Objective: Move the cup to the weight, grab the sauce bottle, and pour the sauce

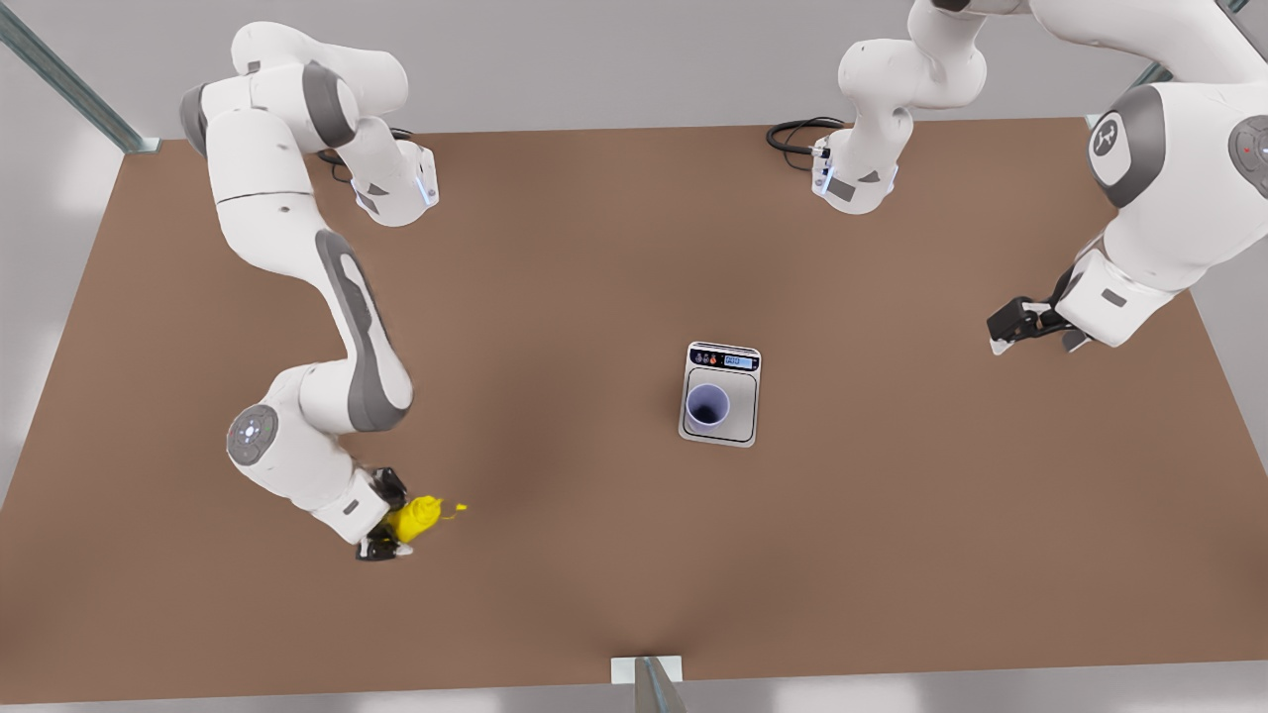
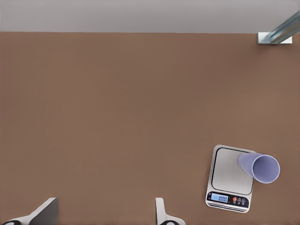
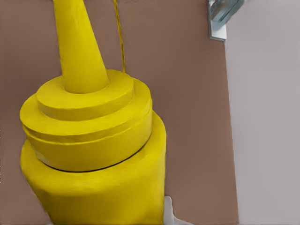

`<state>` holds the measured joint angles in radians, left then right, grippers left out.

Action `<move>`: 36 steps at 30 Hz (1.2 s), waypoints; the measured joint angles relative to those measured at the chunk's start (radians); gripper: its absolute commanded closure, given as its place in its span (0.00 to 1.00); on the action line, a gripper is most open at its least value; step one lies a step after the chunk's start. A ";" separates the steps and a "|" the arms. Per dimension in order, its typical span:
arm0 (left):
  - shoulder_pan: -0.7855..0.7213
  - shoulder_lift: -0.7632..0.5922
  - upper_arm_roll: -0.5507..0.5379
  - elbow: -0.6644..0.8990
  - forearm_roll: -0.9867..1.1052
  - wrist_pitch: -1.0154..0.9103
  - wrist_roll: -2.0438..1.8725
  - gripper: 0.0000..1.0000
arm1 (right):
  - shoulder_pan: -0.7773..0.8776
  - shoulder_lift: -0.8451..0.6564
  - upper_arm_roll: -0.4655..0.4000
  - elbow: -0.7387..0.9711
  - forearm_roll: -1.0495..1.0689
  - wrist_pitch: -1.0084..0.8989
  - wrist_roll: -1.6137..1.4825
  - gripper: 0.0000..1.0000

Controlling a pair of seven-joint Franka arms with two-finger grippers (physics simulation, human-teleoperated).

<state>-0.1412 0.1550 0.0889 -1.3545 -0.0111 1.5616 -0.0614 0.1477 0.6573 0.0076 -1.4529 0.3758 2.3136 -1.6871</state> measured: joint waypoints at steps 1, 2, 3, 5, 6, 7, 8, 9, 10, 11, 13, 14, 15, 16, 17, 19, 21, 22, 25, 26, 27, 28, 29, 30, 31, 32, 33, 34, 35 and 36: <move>0.000 0.000 0.000 0.000 0.000 0.000 0.000 0.00 | -0.013 -0.002 0.000 -0.016 0.086 -0.047 -0.054 0.48; 0.000 0.000 0.000 0.000 0.000 0.000 0.000 0.00 | -0.027 -0.001 0.000 -0.037 0.157 -0.088 -0.096 0.48; 0.000 0.000 0.000 0.000 0.000 0.000 0.000 0.00 | -0.039 0.003 0.000 -0.045 0.221 -0.150 -0.133 0.48; 0.000 0.000 0.000 0.000 0.000 0.000 0.000 0.00 | -0.053 0.008 -0.002 -0.058 0.303 -0.246 -0.207 0.48; 0.000 0.000 0.000 0.000 0.000 0.001 0.000 0.00 | -0.070 0.009 -0.002 -0.073 0.360 -0.295 -0.267 0.49; 0.000 0.002 0.000 0.000 0.000 0.001 0.000 0.00 | -0.081 0.010 -0.002 -0.074 0.397 -0.341 -0.303 0.49; 0.000 0.004 0.000 0.000 0.000 0.001 0.000 0.00 | -0.099 0.013 0.002 -0.084 0.427 -0.363 -0.348 0.49; 0.000 0.005 0.000 0.000 0.000 0.000 0.000 0.00 | -0.107 0.018 0.004 -0.088 0.440 -0.381 -0.377 0.49; 0.000 0.005 0.000 0.000 0.000 0.000 0.000 0.00 | -0.110 0.025 0.004 -0.089 0.477 -0.386 -0.433 0.49; 0.000 0.005 0.000 0.000 0.000 0.001 0.000 0.00 | -0.111 0.038 0.004 -0.090 0.524 -0.386 -0.518 0.49; 0.001 0.005 0.000 0.000 0.000 0.001 0.000 0.00 | -0.128 0.053 0.009 -0.116 0.579 -0.412 -0.593 0.49; 0.001 0.005 0.000 0.000 0.000 0.002 0.000 0.00 | -0.128 0.072 0.009 -0.116 0.606 -0.422 -0.633 0.49; 0.001 0.005 0.000 0.000 0.000 0.002 0.000 0.00 | -0.126 0.090 0.010 -0.119 0.628 -0.431 -0.638 0.49; 0.000 0.005 0.000 0.000 0.000 0.002 0.000 0.00 | -0.126 0.109 0.011 -0.118 0.642 -0.437 -0.639 0.49; 0.001 0.005 0.000 0.000 0.000 0.002 0.000 0.00 | -0.126 0.118 0.011 -0.119 0.647 -0.441 -0.638 0.49; 0.002 0.006 0.003 0.000 0.000 0.003 0.000 0.00 | -0.125 0.127 0.011 -0.126 0.653 -0.444 -0.636 0.49; 0.002 0.006 0.005 0.000 0.000 0.003 0.000 0.00 | -0.125 0.130 0.011 -0.141 0.658 -0.442 -0.632 0.49; 0.001 0.006 0.006 0.000 0.001 0.003 0.000 0.00 | -0.122 0.139 0.011 -0.142 0.658 -0.441 -0.629 0.49; 0.002 0.006 0.008 0.000 0.001 0.003 -0.002 0.00 | -0.120 0.159 0.011 -0.140 0.658 -0.437 -0.626 0.48; 0.002 0.006 0.008 0.000 0.001 0.003 -0.002 0.00 | -0.121 0.162 0.011 -0.138 0.658 -0.437 -0.626 0.48; 0.002 0.006 0.008 0.000 0.001 0.003 -0.002 0.00 | -0.122 0.162 0.011 -0.138 0.658 -0.438 -0.624 0.48; 0.002 0.008 0.005 0.000 0.001 0.003 -0.002 0.00 | -0.122 0.167 0.011 -0.135 0.658 -0.438 -0.624 0.48; -0.001 0.007 0.003 0.000 0.001 0.002 -0.002 0.00 | -0.122 0.168 0.011 -0.136 0.658 -0.438 -0.624 0.48; -0.002 0.006 0.003 0.000 0.001 0.002 -0.002 0.00 | -0.122 0.168 0.011 -0.135 0.658 -0.438 -0.624 0.46; 0.000 0.006 0.003 0.000 0.001 0.002 -0.002 0.00 | -0.122 0.170 0.011 -0.135 0.658 -0.438 -0.624 0.41; 0.001 0.006 0.003 0.000 0.001 0.002 -0.002 0.00 | -0.122 0.170 0.011 -0.136 0.658 -0.439 -0.623 0.29; 0.000 0.006 0.003 0.000 0.001 0.002 -0.002 0.00 | -0.122 0.170 0.011 -0.135 0.659 -0.439 -0.623 0.19; 0.000 0.006 0.003 0.000 0.002 0.002 -0.002 0.00 | -0.122 0.170 0.011 -0.136 0.660 -0.439 -0.623 0.15; 0.001 0.006 0.003 0.000 0.002 0.003 -0.002 0.00 | -0.122 0.170 0.011 -0.136 0.660 -0.439 -0.623 0.15; 0.000 0.006 0.003 0.000 0.002 0.003 -0.002 0.00 | -0.122 0.170 0.011 -0.136 0.660 -0.440 -0.623 0.15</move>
<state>-0.1408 0.1611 0.0920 -1.3545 -0.0094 1.5647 -0.0629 0.0261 0.8269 0.0184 -1.5892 1.0354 1.8740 -2.3102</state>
